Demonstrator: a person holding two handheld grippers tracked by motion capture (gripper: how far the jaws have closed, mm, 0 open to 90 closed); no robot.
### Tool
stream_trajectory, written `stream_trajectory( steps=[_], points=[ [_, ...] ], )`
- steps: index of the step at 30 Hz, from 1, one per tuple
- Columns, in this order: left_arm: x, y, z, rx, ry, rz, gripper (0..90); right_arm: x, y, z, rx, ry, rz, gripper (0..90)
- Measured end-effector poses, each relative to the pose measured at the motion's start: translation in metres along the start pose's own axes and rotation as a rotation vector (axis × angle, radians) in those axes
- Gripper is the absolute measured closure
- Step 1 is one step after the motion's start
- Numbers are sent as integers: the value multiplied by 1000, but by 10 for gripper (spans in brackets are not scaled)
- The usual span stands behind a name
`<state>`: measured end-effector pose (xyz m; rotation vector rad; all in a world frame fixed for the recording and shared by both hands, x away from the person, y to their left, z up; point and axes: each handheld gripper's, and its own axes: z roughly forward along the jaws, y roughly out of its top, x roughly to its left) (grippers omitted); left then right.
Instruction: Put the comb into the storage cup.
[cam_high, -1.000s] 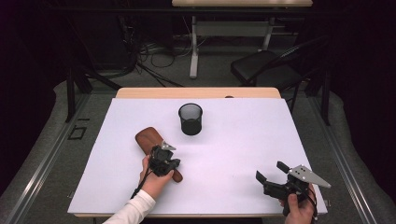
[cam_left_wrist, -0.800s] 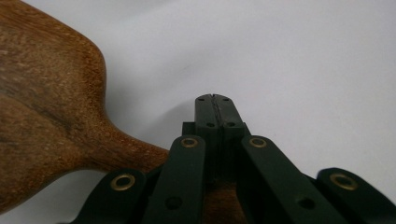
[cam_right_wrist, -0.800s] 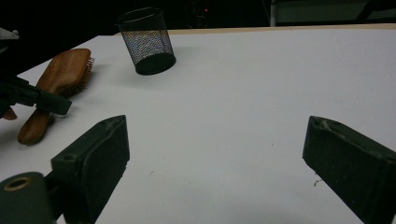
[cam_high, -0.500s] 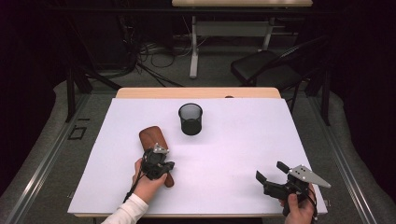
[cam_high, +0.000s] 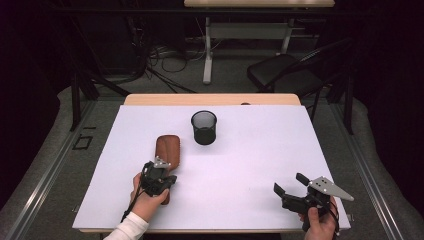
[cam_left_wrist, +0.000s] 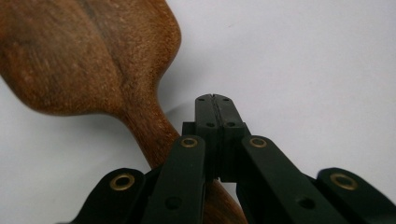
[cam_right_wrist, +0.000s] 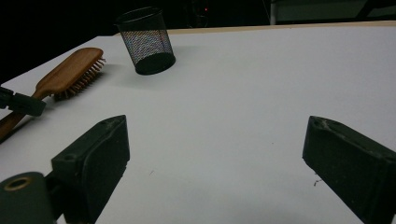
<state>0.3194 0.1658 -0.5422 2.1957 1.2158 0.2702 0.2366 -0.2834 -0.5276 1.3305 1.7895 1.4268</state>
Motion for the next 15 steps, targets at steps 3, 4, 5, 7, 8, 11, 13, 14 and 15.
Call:
stream_trajectory(
  steps=[3, 4, 5, 7, 8, 11, 13, 14, 15],
  points=[
    [4, -3, -2, 1, 3, -8, 900, 0, 0, 0, -1, 0, 2, 71],
    [6, -4, -3, 4, 3, -10, 900, 0, 0, 0, -1, 0, 2, 72],
    [6, -5, -3, 3, 7, -11, 900, 0, 0, 0, 0, 0, 3, 71],
    [9, -6, -5, 3, 6, -23, 900, 0, 0, 0, -2, 0, 4, 71],
    [10, -7, -6, 1, 5, -24, 900, 0, 0, 0, -2, 0, 4, 71],
    [13, -8, -8, -10, 15, -34, 900, -1, 0, 0, -2, 0, 4, 72],
    [17, -9, -10, -11, 18, -37, 900, -1, 0, 0, -3, 1, 5, 72],
    [18, -9, -10, -9, 21, -37, 900, -1, 0, 0, -3, 1, 5, 72],
    [20, -10, -11, -5, 18, -39, 900, -1, 0, 0, -3, 1, 5, 72]
  ],
)
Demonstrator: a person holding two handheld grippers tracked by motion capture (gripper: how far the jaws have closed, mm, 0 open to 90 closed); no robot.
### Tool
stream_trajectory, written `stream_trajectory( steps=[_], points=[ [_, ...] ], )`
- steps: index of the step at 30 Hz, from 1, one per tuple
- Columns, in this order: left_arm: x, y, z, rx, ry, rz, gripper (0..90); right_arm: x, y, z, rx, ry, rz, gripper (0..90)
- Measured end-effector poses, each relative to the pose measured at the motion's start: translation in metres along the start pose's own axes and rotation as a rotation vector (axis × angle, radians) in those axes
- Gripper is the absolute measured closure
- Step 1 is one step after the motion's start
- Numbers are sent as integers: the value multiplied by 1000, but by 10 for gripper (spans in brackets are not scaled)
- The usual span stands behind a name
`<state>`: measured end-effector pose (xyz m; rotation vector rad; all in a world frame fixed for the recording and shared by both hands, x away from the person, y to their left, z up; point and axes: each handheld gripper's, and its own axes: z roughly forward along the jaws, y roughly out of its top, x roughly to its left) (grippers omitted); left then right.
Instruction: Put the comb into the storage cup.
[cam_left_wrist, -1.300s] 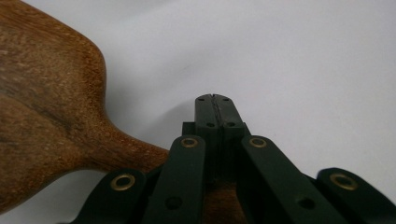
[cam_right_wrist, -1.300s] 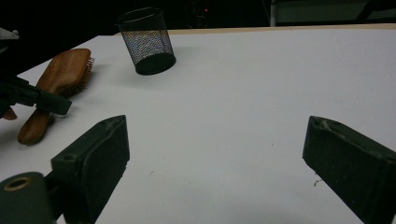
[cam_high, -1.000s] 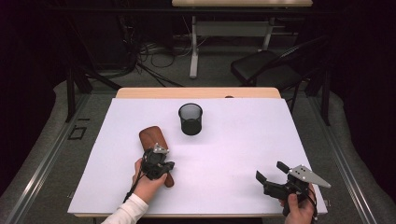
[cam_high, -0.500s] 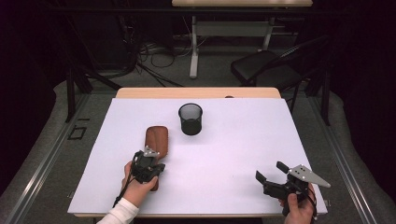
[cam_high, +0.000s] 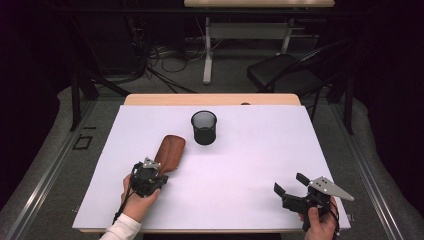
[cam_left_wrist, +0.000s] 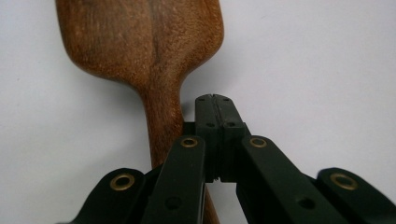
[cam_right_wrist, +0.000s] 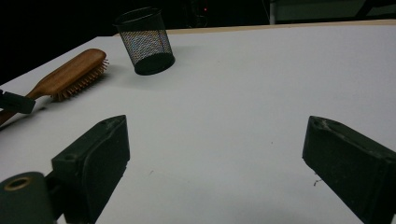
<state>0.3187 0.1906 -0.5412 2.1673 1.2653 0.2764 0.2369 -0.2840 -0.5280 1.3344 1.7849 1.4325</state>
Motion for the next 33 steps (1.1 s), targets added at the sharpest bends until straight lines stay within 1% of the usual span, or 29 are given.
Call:
stream_trajectory(
  steps=[2, 5, 7, 14, 16, 24, 30, 33],
  points=[
    [2, -1, 0, -4, 5, -11, 900, 0, 0, 0, 0, 0, -1, 72],
    [5, -1, -1, -3, 8, -13, 900, 0, 0, 0, -1, 1, -1, 72],
    [7, -1, -1, -6, 9, -22, 900, 0, 0, 0, 2, 1, -1, 72],
    [13, -2, -3, -5, 17, -27, 900, 0, 0, 0, 0, 1, -1, 72],
    [15, -2, -4, -8, 25, -35, 900, 0, 0, 0, -1, 2, -2, 74],
    [24, -3, -6, -13, 30, -59, 900, 0, 0, 0, -2, 4, -2, 75],
    [27, -3, -6, -15, 47, -58, 900, 0, 1, 0, -3, 5, -3, 76],
    [28, -4, -7, -17, 50, -66, 900, 0, 1, 0, -3, 6, -3, 76]
  ],
)
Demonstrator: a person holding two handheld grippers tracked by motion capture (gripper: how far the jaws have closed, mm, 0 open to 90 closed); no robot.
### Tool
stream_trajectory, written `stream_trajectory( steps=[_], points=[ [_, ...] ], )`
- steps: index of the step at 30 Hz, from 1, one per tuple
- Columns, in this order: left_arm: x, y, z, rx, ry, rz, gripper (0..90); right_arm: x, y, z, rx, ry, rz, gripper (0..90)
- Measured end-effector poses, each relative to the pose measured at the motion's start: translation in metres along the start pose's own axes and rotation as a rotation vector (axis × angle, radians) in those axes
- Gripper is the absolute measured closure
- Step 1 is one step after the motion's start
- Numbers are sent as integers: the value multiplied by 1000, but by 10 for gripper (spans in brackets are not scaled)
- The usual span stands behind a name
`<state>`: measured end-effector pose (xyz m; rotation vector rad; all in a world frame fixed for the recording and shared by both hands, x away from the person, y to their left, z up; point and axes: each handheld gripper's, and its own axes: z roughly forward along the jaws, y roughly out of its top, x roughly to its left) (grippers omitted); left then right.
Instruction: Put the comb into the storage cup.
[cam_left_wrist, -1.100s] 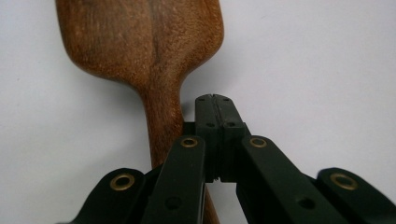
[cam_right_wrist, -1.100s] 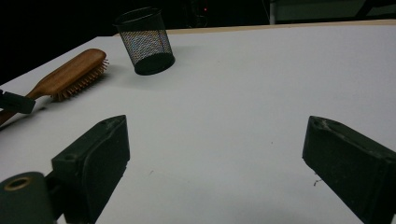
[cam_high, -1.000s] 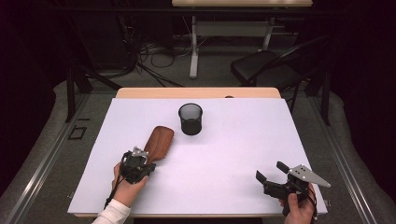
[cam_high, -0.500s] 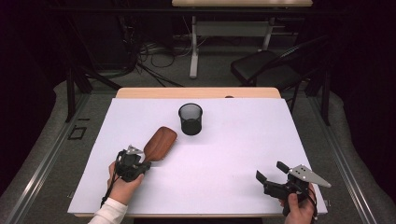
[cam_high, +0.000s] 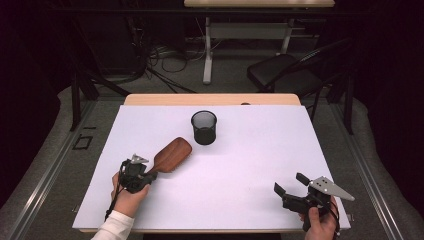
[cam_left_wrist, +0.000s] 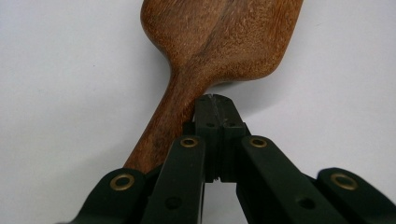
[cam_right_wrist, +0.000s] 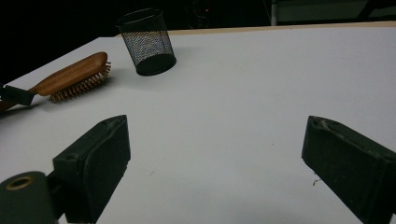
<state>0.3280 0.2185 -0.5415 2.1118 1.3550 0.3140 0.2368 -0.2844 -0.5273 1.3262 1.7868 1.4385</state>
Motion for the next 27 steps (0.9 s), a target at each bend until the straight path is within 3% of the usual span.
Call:
stream_trajectory(
  steps=[27],
  points=[
    [-2, -1, -1, 6, -6, 11, 893, 0, 0, 0, 6, 3, -2, 80]
  ],
)
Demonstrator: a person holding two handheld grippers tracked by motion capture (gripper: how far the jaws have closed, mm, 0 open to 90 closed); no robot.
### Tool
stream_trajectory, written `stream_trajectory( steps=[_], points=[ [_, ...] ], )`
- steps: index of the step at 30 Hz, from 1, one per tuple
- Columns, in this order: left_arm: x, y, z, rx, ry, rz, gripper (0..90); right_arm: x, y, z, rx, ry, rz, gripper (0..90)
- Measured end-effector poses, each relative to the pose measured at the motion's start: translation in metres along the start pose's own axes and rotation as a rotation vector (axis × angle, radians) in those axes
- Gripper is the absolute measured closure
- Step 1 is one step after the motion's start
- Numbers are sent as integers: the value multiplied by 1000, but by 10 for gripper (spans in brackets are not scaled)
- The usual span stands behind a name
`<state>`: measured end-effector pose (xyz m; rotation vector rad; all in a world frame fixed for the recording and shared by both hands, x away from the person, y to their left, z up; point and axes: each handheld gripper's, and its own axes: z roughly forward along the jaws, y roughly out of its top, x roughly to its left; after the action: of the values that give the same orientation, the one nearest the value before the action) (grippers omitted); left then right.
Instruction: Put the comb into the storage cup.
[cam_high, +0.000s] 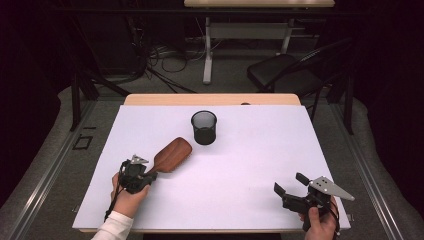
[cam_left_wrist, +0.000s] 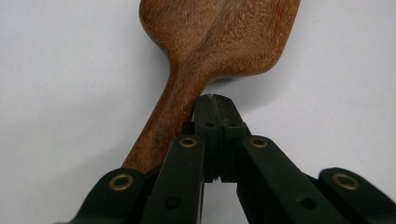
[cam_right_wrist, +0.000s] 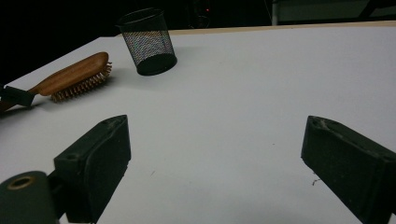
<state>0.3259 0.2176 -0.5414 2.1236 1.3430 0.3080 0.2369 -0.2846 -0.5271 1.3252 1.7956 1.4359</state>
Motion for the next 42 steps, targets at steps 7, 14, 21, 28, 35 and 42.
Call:
stream_trajectory(
  steps=[7, 14, 21, 28, 35, 42],
  points=[
    [-3, 0, -2, -3, -9, 6, 883, 0, 0, 0, -1, -1, 0, 80],
    [-5, 0, -8, -19, -20, 7, 868, 0, 0, 0, -1, -1, 0, 80],
    [-4, 0, -11, -30, -28, -1, 843, 0, 0, 0, -2, 0, 0, 80],
    [-5, 0, -12, -36, -47, -9, 792, 0, 0, 1, -2, 0, 0, 85],
    [-4, -1, -16, -52, -49, -13, 732, 0, 0, 1, -3, 2, 0, 94],
    [0, -2, -18, -67, -43, -11, 665, 0, 0, 1, 1, 3, 1, 102]
  ],
)
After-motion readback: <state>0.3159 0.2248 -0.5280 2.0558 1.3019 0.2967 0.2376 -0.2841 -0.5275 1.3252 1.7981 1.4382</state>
